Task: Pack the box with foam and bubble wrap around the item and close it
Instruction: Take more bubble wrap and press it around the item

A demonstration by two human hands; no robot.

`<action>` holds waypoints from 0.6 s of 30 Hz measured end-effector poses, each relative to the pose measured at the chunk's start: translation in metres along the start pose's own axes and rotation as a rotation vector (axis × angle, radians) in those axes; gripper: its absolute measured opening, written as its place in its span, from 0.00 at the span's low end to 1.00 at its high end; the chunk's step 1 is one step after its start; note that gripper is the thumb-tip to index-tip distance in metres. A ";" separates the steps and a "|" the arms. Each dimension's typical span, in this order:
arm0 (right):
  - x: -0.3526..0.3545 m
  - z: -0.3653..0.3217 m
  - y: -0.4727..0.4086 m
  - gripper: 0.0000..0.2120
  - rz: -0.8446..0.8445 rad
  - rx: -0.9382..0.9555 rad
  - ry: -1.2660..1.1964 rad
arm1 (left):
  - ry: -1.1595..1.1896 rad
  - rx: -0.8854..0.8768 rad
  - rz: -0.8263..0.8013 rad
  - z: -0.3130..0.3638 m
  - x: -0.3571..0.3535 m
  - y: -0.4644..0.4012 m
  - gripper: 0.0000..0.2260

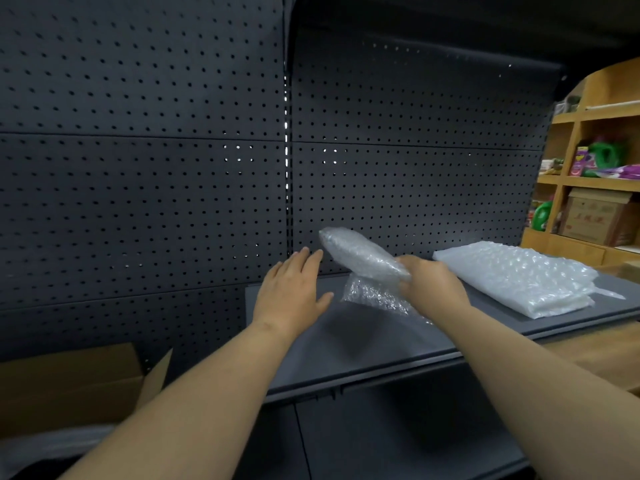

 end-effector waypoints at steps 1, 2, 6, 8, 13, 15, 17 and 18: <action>0.006 -0.003 0.001 0.17 0.012 -0.028 -0.104 | 0.037 0.021 0.002 -0.002 0.001 0.002 0.31; 0.015 -0.008 0.000 0.16 0.033 -0.042 -0.209 | 0.096 0.054 0.010 -0.004 0.003 0.005 0.30; 0.045 -0.036 -0.002 0.11 0.117 -0.057 -0.614 | 0.544 0.306 0.109 -0.023 0.015 0.013 0.27; 0.048 -0.048 0.001 0.09 0.103 -0.109 -0.871 | 0.755 0.458 0.159 -0.033 0.021 0.018 0.28; 0.041 -0.091 0.014 0.11 -0.037 -0.176 -1.399 | 1.356 0.855 0.152 -0.052 0.005 0.033 0.34; 0.031 -0.108 0.020 0.08 -0.118 -0.205 -1.493 | 1.635 0.927 0.160 -0.058 -0.003 0.037 0.38; 0.020 -0.120 0.027 0.07 -0.169 -0.228 -1.479 | 1.829 0.900 0.147 -0.061 0.000 0.039 0.40; 0.013 -0.125 0.029 0.08 -0.177 -0.234 -1.446 | 1.879 0.880 0.133 -0.063 0.004 0.041 0.39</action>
Point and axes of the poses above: each hand's wrist, its own y-axis away from the middle knuckle, its own x-axis out of the back of the hand, z = x × y, the point moved 9 cm from there along -y, towards the middle knuckle, and after that the axes turned 2 degrees about z, right-handed, at the moved point
